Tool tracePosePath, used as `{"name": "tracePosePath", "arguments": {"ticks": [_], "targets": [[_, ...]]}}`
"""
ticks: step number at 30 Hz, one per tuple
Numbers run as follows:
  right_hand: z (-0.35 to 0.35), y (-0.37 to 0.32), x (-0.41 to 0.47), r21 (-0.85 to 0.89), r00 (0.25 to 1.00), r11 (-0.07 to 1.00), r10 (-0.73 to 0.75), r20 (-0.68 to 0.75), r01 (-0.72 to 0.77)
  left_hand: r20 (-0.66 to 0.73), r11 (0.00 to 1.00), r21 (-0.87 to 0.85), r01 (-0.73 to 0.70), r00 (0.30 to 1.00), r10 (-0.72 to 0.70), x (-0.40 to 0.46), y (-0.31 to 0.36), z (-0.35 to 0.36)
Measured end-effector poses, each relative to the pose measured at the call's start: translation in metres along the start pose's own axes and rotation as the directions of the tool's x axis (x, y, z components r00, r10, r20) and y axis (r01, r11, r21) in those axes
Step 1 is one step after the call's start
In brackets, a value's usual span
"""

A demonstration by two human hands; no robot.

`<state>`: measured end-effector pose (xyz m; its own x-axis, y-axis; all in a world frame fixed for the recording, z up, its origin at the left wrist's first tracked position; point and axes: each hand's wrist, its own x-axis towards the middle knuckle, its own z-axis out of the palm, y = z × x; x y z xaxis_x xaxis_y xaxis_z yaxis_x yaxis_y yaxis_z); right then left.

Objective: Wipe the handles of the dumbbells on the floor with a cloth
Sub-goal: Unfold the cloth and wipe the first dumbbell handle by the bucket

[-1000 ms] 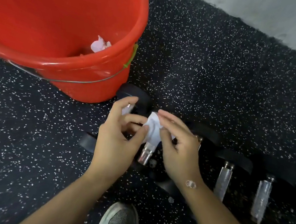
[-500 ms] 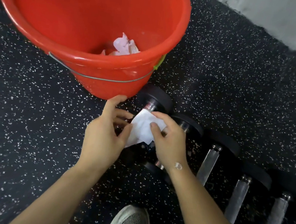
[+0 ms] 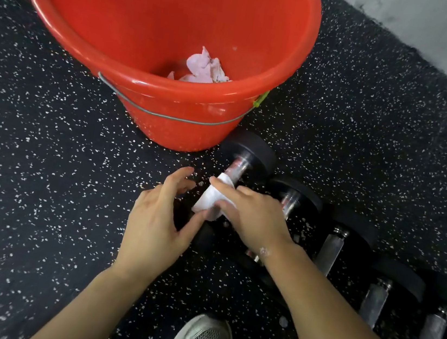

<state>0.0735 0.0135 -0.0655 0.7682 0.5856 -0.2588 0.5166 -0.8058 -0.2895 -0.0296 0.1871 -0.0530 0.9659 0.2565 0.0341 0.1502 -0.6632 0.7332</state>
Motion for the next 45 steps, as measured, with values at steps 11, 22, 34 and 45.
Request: {"name": "tracePosePath", "arguments": {"ticks": [11, 22, 34, 45], "targets": [[-0.003, 0.005, -0.001, 0.094, 0.991, 0.993, -0.077, 0.113, 0.066, 0.048, 0.998, 0.0, 0.063, 0.997, -0.063, -0.009, -0.009, 0.002], [-0.003, 0.013, 0.017, 0.03, 0.994, 0.997, 0.079, -0.075, -0.076, 0.057, 0.999, -0.019, 0.044, 0.997, -0.043, -0.009, -0.009, 0.001], [-0.002, 0.018, 0.019, 0.079, 0.994, 0.994, 0.083, -0.068, -0.078, 0.052, 0.998, -0.055, 0.041, 0.998, -0.038, -0.006, -0.012, 0.002], [0.002, 0.012, 0.012, 0.141, 0.976, 0.979, -0.166, 0.138, 0.147, 0.063, 0.999, -0.033, 0.019, 0.998, -0.017, -0.005, -0.014, 0.003]]}}
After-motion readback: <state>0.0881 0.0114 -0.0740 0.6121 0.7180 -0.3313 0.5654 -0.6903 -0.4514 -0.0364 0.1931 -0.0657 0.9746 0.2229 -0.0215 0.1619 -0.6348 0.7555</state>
